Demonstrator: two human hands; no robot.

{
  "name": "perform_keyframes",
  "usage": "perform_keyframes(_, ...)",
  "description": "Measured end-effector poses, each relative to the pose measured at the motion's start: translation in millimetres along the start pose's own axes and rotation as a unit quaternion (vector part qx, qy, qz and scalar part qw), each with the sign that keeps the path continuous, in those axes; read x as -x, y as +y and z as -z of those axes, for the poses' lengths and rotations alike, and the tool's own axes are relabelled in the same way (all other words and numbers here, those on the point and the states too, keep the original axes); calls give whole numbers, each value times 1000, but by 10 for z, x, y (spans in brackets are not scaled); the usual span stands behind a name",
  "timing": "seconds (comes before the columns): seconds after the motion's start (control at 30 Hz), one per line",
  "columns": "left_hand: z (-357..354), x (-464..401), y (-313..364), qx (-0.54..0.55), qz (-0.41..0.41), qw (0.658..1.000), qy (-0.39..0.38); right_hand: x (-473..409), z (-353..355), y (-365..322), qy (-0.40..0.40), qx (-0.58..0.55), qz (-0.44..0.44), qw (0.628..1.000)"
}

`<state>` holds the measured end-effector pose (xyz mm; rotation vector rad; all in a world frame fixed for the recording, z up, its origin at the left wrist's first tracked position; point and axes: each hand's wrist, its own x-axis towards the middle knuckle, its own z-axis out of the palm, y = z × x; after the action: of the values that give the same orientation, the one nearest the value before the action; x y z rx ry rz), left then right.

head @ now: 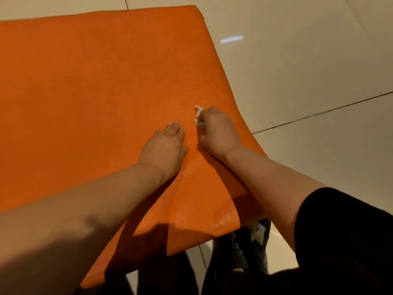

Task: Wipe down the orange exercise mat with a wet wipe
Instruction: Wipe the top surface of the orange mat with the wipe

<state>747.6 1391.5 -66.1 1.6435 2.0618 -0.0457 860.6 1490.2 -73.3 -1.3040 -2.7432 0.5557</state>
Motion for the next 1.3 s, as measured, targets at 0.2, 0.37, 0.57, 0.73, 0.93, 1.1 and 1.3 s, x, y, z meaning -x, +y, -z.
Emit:
perform_keyframes(0.2,18,76,37,15,-4,1000,-8,-1,167,460,86,38,-140,986)
perform_keyframes(0.37,-56,208,207,79,1,997,24,103,96,198,60,28,-94,993)
perform_keyframes(0.57,-117,265,316,114,15,993,29,242,195,472,53,61,-76,994)
perform_keyframes(0.73,-138,293,304,81,7,997,3,262,241,446,56,74,-103,990)
perform_keyframes(0.93,-125,303,338,66,8,998,-9,485,128,253,9,30,9,999)
perform_keyframes(1.1,-106,385,399,54,1,998,-14,405,286,538,45,73,-116,990)
perform_keyframes(1.3,-56,429,541,34,5,999,-17,660,235,138,-34,56,38,997)
